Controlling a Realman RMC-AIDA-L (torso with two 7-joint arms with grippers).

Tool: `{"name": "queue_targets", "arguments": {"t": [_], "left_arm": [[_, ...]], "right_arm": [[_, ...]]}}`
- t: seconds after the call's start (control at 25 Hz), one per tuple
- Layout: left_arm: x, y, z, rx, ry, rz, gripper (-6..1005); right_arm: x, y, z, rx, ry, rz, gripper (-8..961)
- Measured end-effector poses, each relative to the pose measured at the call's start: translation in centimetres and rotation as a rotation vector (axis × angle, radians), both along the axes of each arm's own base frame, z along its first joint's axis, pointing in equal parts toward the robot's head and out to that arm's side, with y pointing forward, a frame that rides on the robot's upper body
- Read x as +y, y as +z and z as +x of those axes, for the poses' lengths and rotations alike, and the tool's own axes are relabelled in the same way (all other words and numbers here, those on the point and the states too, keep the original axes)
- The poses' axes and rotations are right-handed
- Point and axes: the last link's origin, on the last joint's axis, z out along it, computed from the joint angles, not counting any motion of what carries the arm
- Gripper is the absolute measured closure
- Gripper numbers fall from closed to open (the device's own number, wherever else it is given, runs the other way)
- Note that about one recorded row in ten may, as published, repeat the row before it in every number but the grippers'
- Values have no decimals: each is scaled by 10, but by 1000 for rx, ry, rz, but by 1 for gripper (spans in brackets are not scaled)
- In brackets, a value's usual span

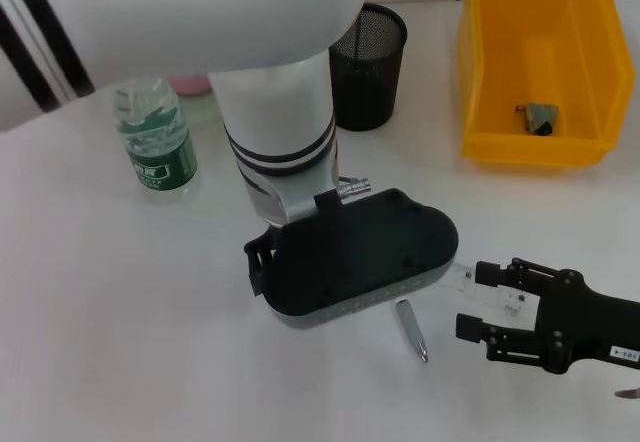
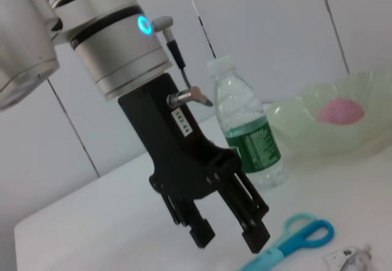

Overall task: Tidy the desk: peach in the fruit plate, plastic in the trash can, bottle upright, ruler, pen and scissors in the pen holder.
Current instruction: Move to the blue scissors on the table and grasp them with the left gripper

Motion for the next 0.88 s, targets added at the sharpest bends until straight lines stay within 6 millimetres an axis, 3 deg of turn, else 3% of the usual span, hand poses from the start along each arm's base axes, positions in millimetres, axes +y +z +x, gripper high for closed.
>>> {"name": "queue_targets", "arguments": {"t": [0.44,0.88], "left_arm": [[5,-7,2,22,-78,-60,196],[11,-17,-7,44,-100,-75,197]], "right_arm": [[-4,-10,3,2,-44,-23,128],[2,-11,3,-4,-61,-25,128]]}}
